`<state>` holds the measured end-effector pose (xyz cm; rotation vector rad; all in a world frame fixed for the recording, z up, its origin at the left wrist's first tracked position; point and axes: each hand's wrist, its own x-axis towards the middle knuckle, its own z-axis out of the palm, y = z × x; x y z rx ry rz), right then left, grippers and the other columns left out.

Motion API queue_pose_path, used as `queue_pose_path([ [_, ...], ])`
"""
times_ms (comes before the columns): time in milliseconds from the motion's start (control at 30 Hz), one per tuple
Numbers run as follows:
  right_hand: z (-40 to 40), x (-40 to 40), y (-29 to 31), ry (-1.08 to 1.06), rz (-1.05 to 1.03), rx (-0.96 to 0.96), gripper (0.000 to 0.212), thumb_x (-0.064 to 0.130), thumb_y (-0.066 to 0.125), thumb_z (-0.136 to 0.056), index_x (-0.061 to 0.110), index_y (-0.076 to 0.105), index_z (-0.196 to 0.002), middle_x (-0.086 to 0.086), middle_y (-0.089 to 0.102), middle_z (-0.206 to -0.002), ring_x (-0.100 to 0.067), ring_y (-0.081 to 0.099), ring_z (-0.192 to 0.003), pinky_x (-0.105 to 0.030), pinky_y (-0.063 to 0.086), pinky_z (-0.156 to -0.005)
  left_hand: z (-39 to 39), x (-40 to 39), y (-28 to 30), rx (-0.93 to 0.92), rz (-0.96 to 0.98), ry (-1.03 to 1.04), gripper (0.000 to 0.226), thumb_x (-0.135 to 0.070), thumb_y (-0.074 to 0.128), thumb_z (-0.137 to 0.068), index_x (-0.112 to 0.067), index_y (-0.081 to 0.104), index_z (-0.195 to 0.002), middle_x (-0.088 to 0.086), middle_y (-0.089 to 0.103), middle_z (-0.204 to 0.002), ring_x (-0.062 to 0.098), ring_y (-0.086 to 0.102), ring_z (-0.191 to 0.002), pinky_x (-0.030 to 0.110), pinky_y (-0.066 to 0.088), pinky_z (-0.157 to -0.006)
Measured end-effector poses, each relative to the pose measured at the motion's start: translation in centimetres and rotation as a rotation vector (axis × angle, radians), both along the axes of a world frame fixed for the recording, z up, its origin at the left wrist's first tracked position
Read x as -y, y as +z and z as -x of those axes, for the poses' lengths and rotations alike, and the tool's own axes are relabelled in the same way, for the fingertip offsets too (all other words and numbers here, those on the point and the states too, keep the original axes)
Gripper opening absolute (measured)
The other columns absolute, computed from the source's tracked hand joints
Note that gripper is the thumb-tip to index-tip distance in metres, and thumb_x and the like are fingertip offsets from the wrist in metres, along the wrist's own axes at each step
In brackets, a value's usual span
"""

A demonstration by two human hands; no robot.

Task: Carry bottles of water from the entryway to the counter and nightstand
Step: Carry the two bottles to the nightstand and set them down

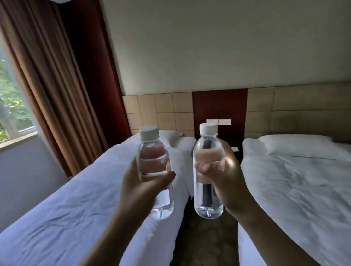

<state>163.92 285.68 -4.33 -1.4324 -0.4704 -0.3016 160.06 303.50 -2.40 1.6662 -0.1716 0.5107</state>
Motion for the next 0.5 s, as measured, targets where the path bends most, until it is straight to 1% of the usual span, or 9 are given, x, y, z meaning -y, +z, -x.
queue_pose_path([
  [67, -3.2, 0.6, -0.2, -0.065, 0.007, -0.008, 0.044, 0.031, 0.069, -0.075, 0.044, 0.053, -0.114, 0.021, 0.065, -0.094, -0.003, 0.067, -0.095, -0.016, 0.055, -0.07, -3.9, 0.3, -0.1, -0.01, 0.053, -0.038, 0.042, -0.021, 0.078, -0.058, -0.023, 0.066, -0.098, 0.012, 0.07, -0.089, 0.033, 0.071, -0.086, 0.05, 0.062, -0.074],
  [133, -6.3, 0.8, -0.4, -0.119, 0.009, -0.014, 0.044, 0.028, 0.067, -0.075, 0.043, 0.053, -0.114, 0.022, 0.065, -0.093, -0.002, 0.066, -0.095, -0.013, 0.054, -0.069, -7.7, 0.3, -0.3, -0.015, 0.08, -0.076, 0.043, -0.029, 0.077, -0.055, -0.023, 0.067, -0.097, 0.011, 0.07, -0.088, 0.035, 0.071, -0.087, 0.058, 0.059, -0.078],
  [233, -11.5, 0.8, -0.7, -0.185, 0.015, -0.023, 0.045, 0.028, 0.068, -0.074, 0.041, 0.054, -0.114, 0.02, 0.066, -0.092, -0.005, 0.067, -0.094, -0.014, 0.053, -0.069, -14.0, 0.3, -0.7, -0.025, 0.086, -0.122, 0.041, -0.032, 0.075, -0.053, -0.025, 0.068, -0.093, 0.011, 0.071, -0.086, 0.035, 0.071, -0.085, 0.059, 0.059, -0.078],
  [333, -17.5, 0.4, -1.3, -0.247, 0.017, -0.019, 0.049, 0.03, 0.07, -0.073, 0.035, 0.055, -0.118, 0.017, 0.067, -0.092, -0.007, 0.067, -0.093, -0.017, 0.054, -0.071, -21.2, -0.3, -1.6, -0.055, 0.106, -0.164, 0.045, -0.029, 0.079, -0.054, -0.021, 0.068, -0.097, 0.011, 0.072, -0.086, 0.036, 0.072, -0.086, 0.056, 0.06, -0.077],
  [400, -21.8, -0.1, -1.5, -0.29, 0.01, -0.022, 0.048, 0.027, 0.069, -0.074, 0.036, 0.055, -0.119, 0.017, 0.067, -0.093, -0.007, 0.067, -0.094, -0.022, 0.056, -0.071, -26.1, -0.9, -2.0, -0.058, 0.105, -0.201, 0.045, -0.026, 0.079, -0.057, -0.02, 0.067, -0.1, 0.01, 0.072, -0.087, 0.034, 0.073, -0.085, 0.052, 0.061, -0.076],
  [433, -24.0, -0.4, -1.5, -0.308, 0.017, -0.019, 0.047, 0.027, 0.069, -0.074, 0.037, 0.055, -0.118, 0.017, 0.067, -0.094, -0.008, 0.067, -0.095, -0.024, 0.057, -0.072, -28.5, -1.1, -2.0, -0.049, 0.101, -0.224, 0.043, -0.025, 0.078, -0.058, -0.021, 0.066, -0.1, 0.011, 0.071, -0.087, 0.032, 0.072, -0.084, 0.049, 0.062, -0.074],
  [500, -28.5, -1.1, -1.2, -0.344, 0.04, -0.018, 0.046, 0.028, 0.069, -0.075, 0.04, 0.055, -0.117, 0.015, 0.067, -0.096, -0.01, 0.067, -0.097, -0.029, 0.06, -0.074, -33.5, -1.6, -1.7, -0.027, 0.082, -0.272, 0.039, -0.02, 0.077, -0.061, -0.026, 0.065, -0.098, 0.01, 0.07, -0.089, 0.024, 0.072, -0.081, 0.036, 0.063, -0.067],
])
